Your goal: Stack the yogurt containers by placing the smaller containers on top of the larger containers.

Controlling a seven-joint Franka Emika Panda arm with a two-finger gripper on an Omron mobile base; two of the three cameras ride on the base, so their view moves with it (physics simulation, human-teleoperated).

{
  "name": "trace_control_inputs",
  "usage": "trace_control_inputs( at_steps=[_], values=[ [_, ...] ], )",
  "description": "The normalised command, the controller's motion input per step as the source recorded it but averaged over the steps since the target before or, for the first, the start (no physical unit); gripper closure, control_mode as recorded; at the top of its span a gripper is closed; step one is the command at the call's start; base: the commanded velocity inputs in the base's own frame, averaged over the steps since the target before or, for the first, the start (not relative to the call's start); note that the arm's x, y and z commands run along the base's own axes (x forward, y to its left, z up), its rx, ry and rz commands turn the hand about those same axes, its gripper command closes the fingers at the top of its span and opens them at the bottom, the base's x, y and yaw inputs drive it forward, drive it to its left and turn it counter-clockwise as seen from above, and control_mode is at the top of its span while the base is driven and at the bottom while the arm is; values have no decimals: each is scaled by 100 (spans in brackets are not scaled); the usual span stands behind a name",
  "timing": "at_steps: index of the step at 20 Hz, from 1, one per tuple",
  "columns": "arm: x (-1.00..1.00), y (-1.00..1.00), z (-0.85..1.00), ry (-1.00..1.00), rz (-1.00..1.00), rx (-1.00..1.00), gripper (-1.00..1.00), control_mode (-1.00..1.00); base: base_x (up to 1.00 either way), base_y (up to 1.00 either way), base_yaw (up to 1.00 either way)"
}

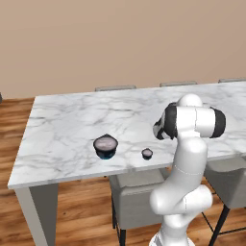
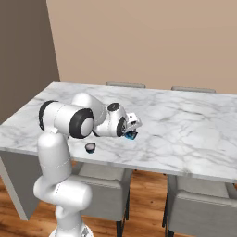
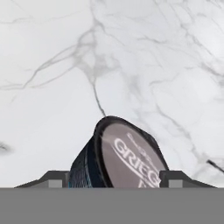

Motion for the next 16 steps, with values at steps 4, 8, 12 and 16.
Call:
trace_control_inputs(
  at_steps=[4, 8, 12, 16],
  values=[
    [0, 0, 0, 0, 0, 0, 100, -100, 0, 0, 0],
    [0, 0, 0, -1, 0, 0, 100, -100, 0, 0, 0],
    [-12, 0, 19, -8, 0, 0, 100, -100, 0, 0, 0],
    [-24, 0, 37, -13, 2, -3, 100, -100, 0, 0, 0]
  ],
)
